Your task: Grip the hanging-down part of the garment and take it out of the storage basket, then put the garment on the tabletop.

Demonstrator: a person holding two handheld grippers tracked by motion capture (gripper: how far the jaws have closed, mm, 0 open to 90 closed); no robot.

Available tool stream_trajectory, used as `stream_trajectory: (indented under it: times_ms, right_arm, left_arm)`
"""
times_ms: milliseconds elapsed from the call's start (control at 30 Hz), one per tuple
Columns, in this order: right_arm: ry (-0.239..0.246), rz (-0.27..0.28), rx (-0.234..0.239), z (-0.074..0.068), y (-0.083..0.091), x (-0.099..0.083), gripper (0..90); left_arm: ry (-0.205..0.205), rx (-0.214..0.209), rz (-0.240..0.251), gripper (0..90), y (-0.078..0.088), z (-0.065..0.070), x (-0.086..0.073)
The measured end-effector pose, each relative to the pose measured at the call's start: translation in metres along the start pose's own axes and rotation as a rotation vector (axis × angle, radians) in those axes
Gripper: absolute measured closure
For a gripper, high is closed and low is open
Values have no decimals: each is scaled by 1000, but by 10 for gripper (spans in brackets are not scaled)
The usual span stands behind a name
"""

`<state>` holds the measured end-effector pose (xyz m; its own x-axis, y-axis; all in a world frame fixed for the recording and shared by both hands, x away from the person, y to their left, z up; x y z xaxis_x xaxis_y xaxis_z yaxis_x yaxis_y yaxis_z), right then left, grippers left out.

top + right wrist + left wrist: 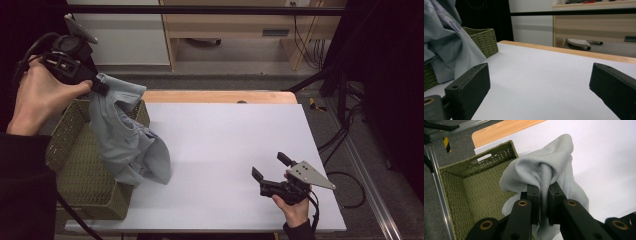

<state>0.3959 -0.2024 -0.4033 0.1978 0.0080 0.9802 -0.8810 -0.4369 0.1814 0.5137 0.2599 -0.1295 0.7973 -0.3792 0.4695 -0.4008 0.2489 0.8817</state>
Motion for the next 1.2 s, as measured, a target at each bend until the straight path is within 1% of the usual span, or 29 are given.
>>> stream_trajectory:
  times_ms: [33,67,100,167,267,400,433,567,900,933,1067,1100,1133,1167,1200]
  right_arm:
    - [-7,-4,-13,4,4,-3,28]
    - [-8,-2,-24,5,5,-5,28]
    - [-8,-2,-24,5,5,-5,28]
    - [-11,1,-44,8,9,-9,25]
    - [-5,5,-52,9,11,-12,23]
    - [-2,0,-52,8,11,-15,21]
    - [8,7,-44,7,10,-16,19]
    - [9,2,-35,4,10,-19,20]
    - [6,-6,-30,5,9,-23,20]
    - [6,-6,-30,5,9,-23,20]
    - [3,-13,-30,4,8,-23,20]
    - [3,-15,-26,4,8,-24,19]
    - [3,-15,-26,4,8,-24,19]
    - [5,-15,-29,4,8,-25,20]
    - [5,-15,-29,4,8,-25,20]
  left_arm:
    - [8,-3,1,820,0,-1,0]
    - [8,-3,1,820,0,-1,0]
    - [1,-4,1,820,0,-2,0]
    - [4,-7,3,819,-1,-3,0]
    - [5,-9,6,820,-1,-3,0]
    - [9,-10,8,819,-2,-2,0]
    - [9,-11,7,819,-2,-2,0]
    - [4,-11,7,819,-2,-2,0]
    - [5,-22,8,819,-6,0,2]
    - [10,-25,10,819,-6,1,2]
    - [0,-36,17,820,-7,6,3]
    - [-11,-43,16,820,-8,10,4]
    - [-11,-43,16,820,-8,10,4]
    - [-26,-47,19,820,-9,16,6]
    - [-26,-47,19,820,-9,16,6]
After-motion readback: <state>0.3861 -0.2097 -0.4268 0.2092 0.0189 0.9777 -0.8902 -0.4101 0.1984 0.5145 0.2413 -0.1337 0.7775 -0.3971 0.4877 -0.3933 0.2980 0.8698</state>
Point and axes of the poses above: each handheld gripper's, and its own axes: y roughly backward along the jaws, x roughly out of its top, z roughly to its right, the point moved 1 cm from there along -y, roughly forward along the jaws, and after that the axes turned 5 degrees about -x, right-handed, at the moved point
